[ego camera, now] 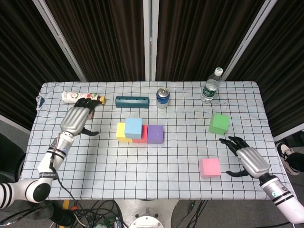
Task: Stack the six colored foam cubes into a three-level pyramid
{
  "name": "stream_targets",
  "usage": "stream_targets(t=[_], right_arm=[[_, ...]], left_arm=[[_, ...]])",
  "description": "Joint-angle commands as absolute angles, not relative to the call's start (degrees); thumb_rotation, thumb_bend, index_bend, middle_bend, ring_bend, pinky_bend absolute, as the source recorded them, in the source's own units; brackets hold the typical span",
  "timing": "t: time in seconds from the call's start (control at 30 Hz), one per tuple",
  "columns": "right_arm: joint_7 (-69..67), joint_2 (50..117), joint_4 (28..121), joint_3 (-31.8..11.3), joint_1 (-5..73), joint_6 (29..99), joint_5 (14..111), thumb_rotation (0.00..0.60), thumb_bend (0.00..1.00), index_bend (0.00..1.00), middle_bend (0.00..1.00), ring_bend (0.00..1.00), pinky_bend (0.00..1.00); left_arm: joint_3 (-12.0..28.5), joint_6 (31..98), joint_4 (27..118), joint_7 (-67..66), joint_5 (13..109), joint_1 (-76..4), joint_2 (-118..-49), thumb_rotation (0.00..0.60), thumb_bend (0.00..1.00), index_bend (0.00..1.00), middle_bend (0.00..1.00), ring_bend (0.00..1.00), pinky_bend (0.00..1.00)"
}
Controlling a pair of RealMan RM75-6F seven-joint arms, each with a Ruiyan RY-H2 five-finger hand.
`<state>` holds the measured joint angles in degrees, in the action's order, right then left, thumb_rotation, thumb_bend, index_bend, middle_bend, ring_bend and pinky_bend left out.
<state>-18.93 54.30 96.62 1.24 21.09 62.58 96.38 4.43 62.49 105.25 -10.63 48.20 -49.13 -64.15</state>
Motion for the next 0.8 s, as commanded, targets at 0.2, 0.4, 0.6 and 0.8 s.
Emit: stream_targets(t=[0.2,0.4,0.6,0.8], right_arm=[[-15.57,59.65,91.43,2.83,22.07,60.66,96.56,0.6,0.0,0.03,0.16,0.0,0.0],[-17.35,63.5,88.85,3.24,23.23,60.47,97.36,0.6,0.0,0.03,0.16,0.0,0.0],[-18.42,66.69,86.56,4.16,23.94,59.08,96.76,0.6,0.05,0.06,0.18,0.0,0.0],[-18.44,69.11,85.4,3.56,23.5,60.05,94.58,0.6,0.22,0.18,0.29,0.05,0.0]], left_arm=[[4.14,61.83,105.19,-8.85,50.37,-45.41,-63.28,0.6,0.0,0.16,0.13,0.06,0.05],[4.29,63.01,106.16,-8.21,52.75,-42.72,-62.74,0.6,0.0,0.16,0.13,0.06,0.05],[4.24,64.38,107.53,-7.62,56.11,-40.12,-61.98,0.6,0.0,0.16,0.13,0.06,0.05],[4.38,65.28,107.79,-6.12,59.02,-37.71,-61.7,0.6,0.0,0.16,0.13,0.06,0.05]])
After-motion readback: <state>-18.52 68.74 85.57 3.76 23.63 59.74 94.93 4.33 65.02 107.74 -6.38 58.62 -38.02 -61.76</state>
